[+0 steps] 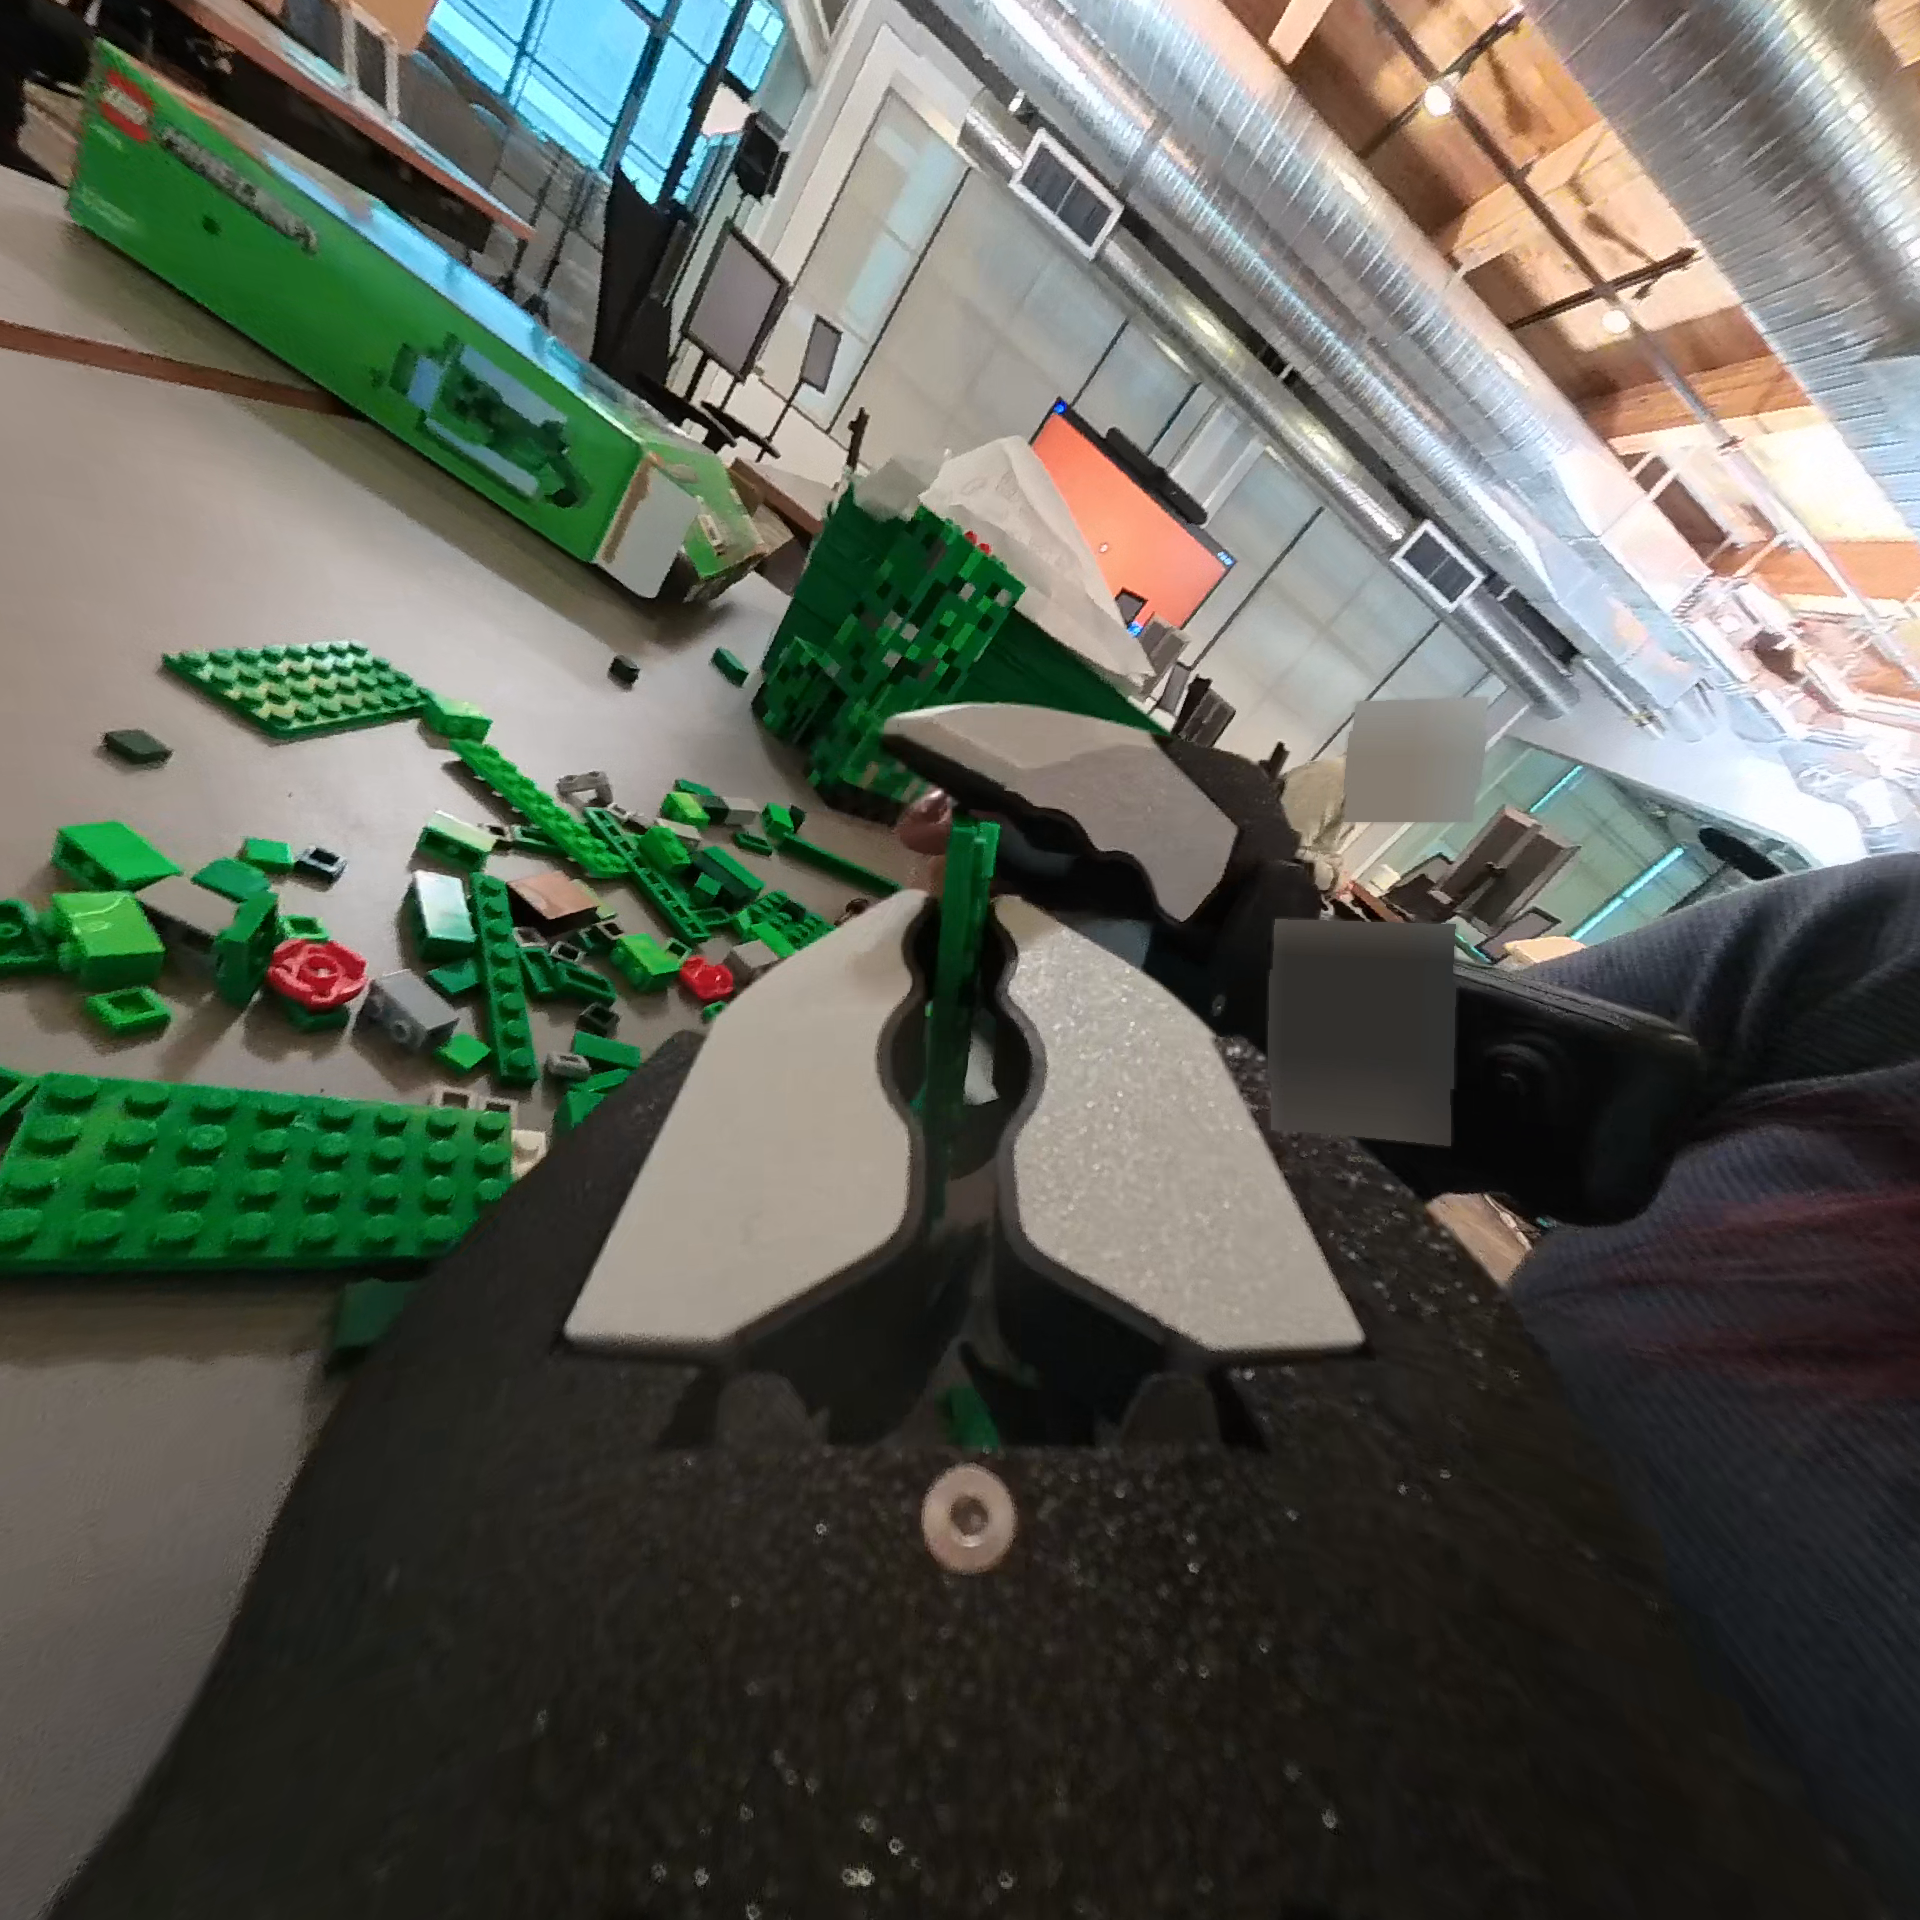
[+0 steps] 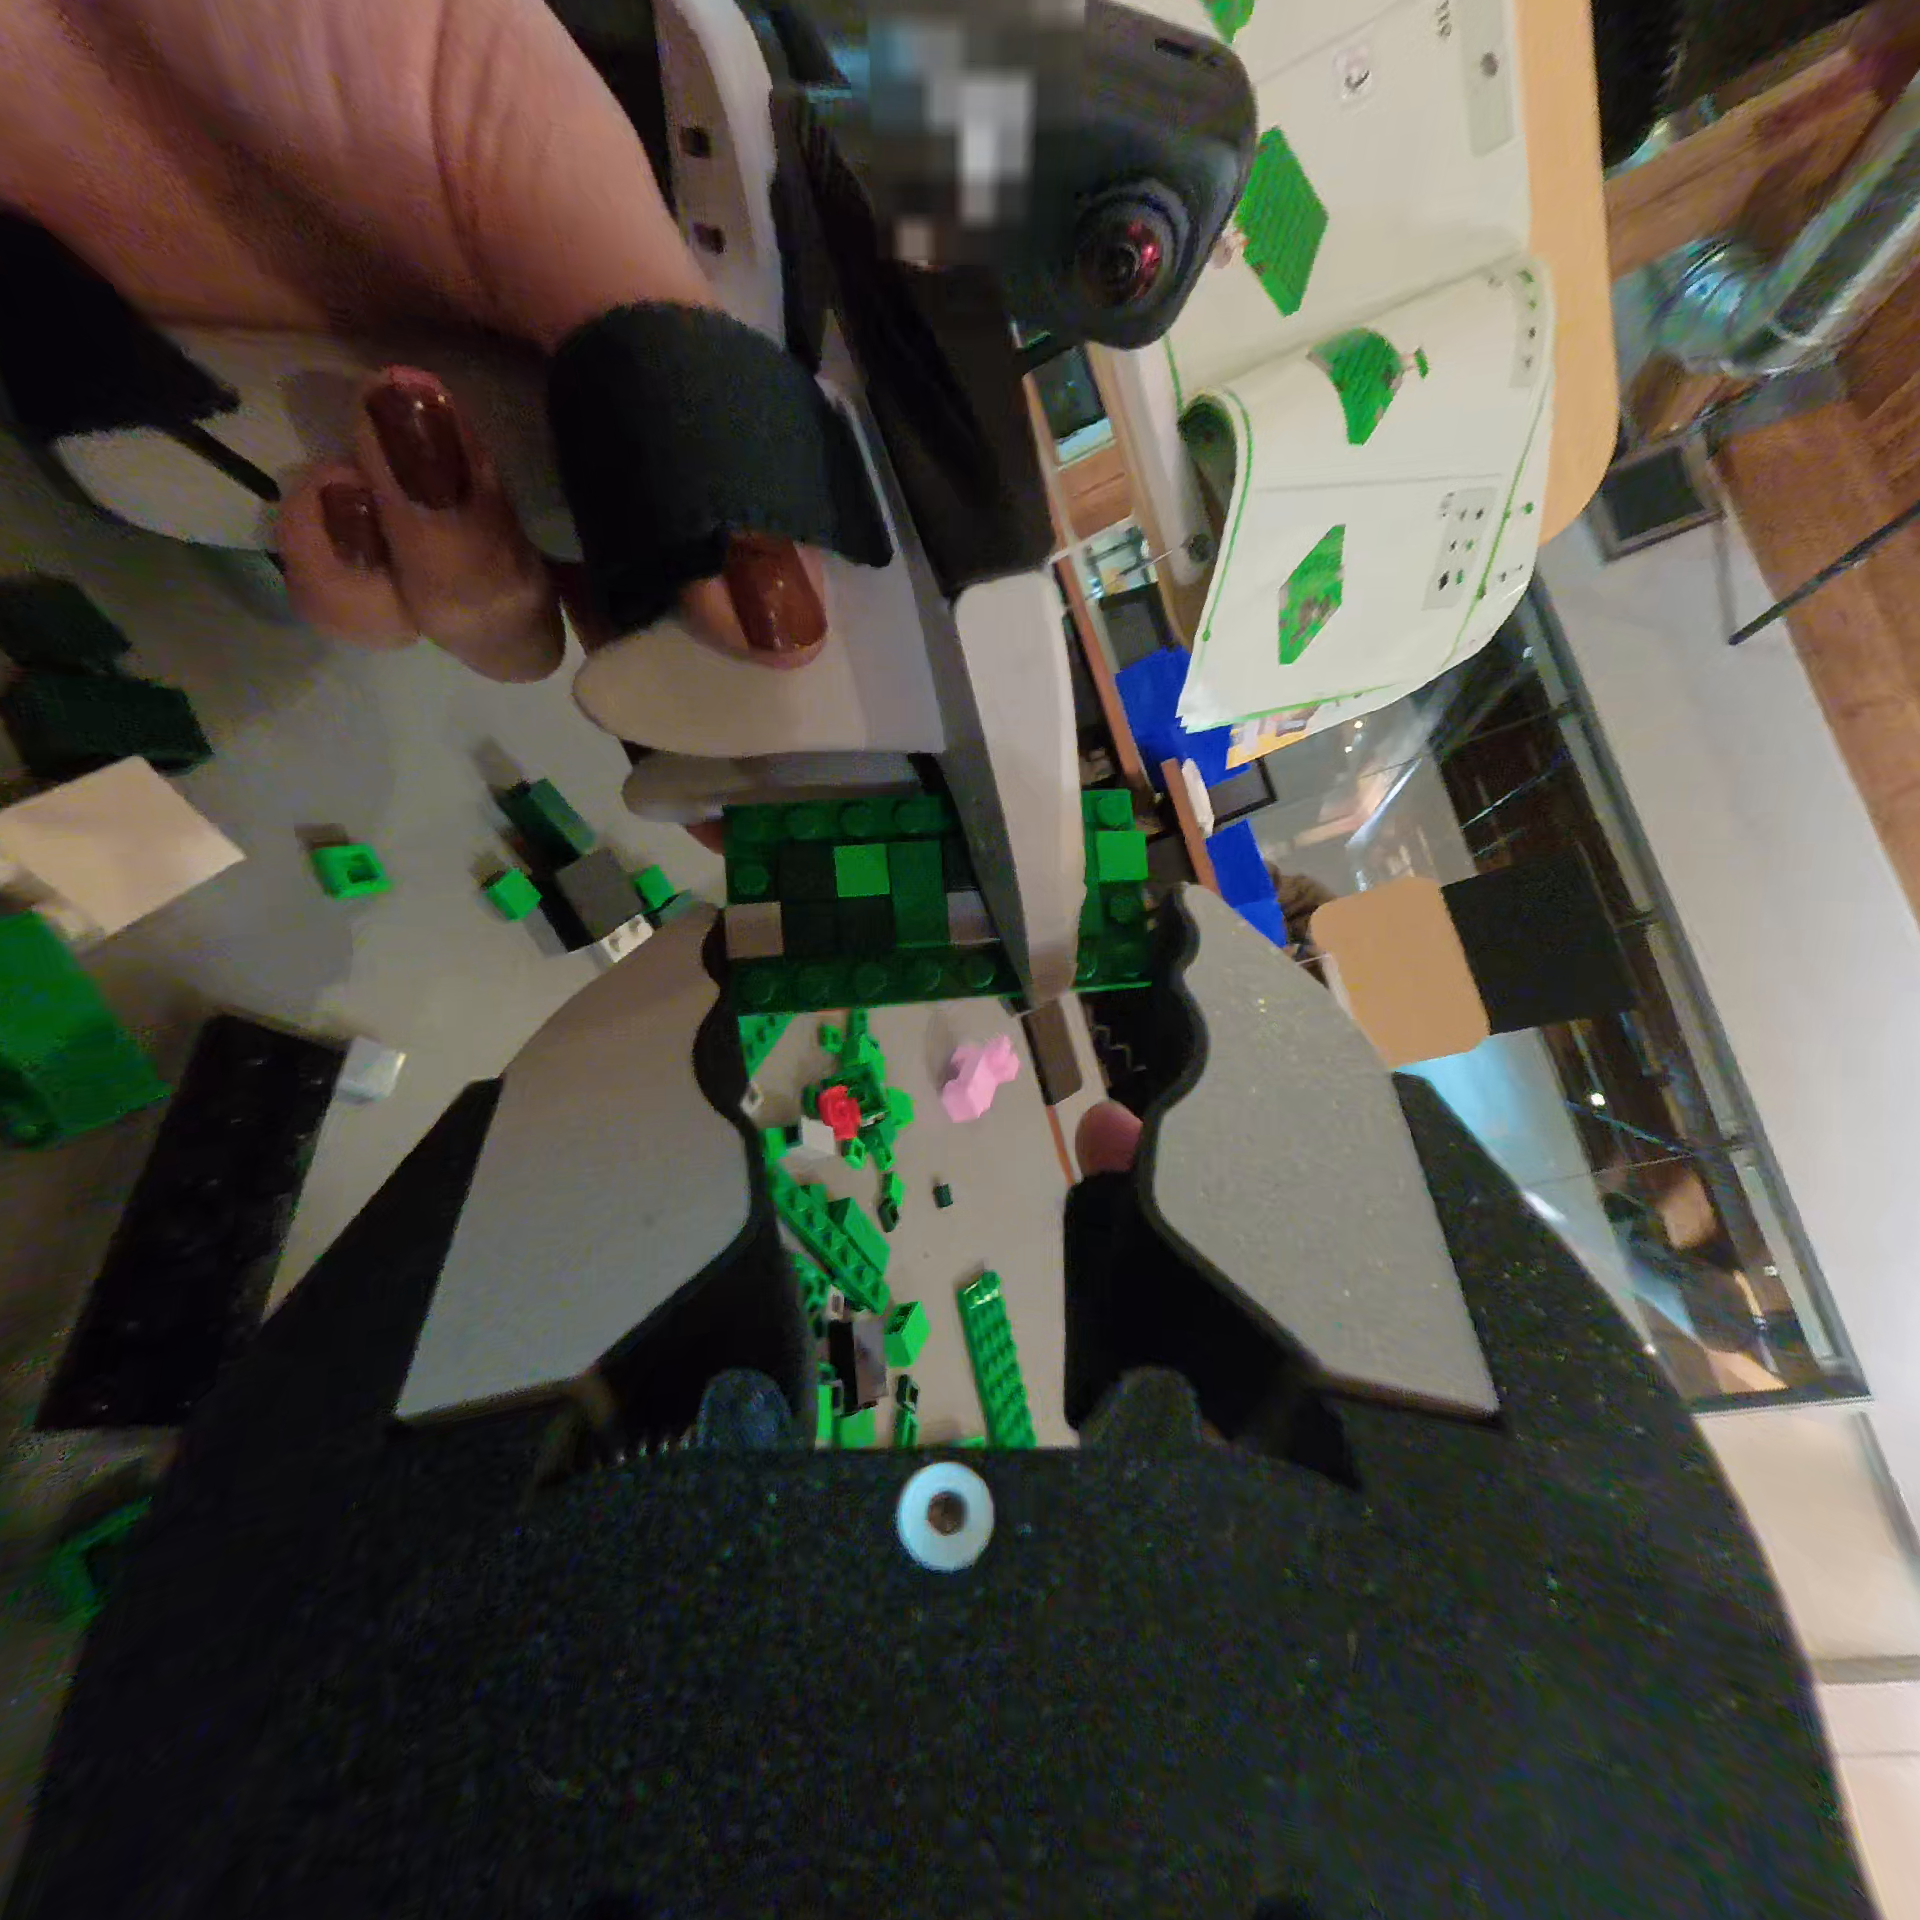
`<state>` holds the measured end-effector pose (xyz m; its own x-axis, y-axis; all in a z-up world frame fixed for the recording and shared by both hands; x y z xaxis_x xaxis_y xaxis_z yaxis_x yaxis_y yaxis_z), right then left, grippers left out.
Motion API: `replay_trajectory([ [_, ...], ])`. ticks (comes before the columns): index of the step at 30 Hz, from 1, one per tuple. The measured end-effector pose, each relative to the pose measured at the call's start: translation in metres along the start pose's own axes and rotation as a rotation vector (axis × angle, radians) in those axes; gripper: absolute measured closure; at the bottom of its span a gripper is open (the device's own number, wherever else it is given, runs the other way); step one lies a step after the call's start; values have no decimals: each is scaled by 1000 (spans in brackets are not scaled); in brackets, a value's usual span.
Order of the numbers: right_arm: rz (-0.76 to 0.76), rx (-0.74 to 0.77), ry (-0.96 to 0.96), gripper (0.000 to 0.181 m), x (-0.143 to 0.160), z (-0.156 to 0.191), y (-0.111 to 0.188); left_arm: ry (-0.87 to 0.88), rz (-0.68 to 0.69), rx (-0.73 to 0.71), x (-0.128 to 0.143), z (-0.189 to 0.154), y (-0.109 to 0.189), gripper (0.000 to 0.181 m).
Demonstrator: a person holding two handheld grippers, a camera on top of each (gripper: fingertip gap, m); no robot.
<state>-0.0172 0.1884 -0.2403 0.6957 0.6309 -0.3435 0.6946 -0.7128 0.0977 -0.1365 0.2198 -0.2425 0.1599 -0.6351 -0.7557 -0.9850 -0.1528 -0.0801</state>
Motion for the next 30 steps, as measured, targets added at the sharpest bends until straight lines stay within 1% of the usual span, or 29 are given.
replay_trajectory([
  [2, -12, 47, 35, 105, -1, -1, 1, -53, -10, 8, -1, -4, 0, 175],
  [3, -15, 73, 60, 105, -2, -1, 2, -109, -16, -6, -2, -7, 0, 175],
  [7, -14, 189, 154, 105, -3, -1, 4, -499, -58, -158, 0, -23, -3, 175],
  [9, -32, 224, 171, 105, -4, -2, 6, -676, -89, -225, 3, -30, -4, 173],
  [11, -40, 262, 175, 105, -4, -3, 7, -809, -113, -287, 5, -33, -4, 166],
  [12, -40, 270, 175, 105, -3, -4, 7, -844, -115, -306, 6, -34, -3, 159],
  [15, -36, 282, 169, 105, -1, -5, 8, -830, -119, -323, 5, -34, -3, 145],
  [23, -28, 274, 180, 105, 0, -4, 6, -751, -172, -284, 0, -34, 1, 132],
  [27, -23, 261, 181, 105, 0, -3, 6, -668, -194, -227, -3, -34, 4, 133],
  [30, -23, 257, 186, 105, 0, -2, 5, -631, -175, -195, -3, -34, 5, 148],
])
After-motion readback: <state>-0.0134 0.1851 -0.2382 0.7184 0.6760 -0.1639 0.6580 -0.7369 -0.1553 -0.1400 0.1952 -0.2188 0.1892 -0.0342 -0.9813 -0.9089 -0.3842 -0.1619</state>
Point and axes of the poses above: each gripper's, where its closed fingertips meet, y back along the fingers, x out of its underside, z = x × y across the jaws, the point moved 9 cm from there along y, back along the fingers, and after that the axes turned 5 degrees about y, right-handed, at the moved point
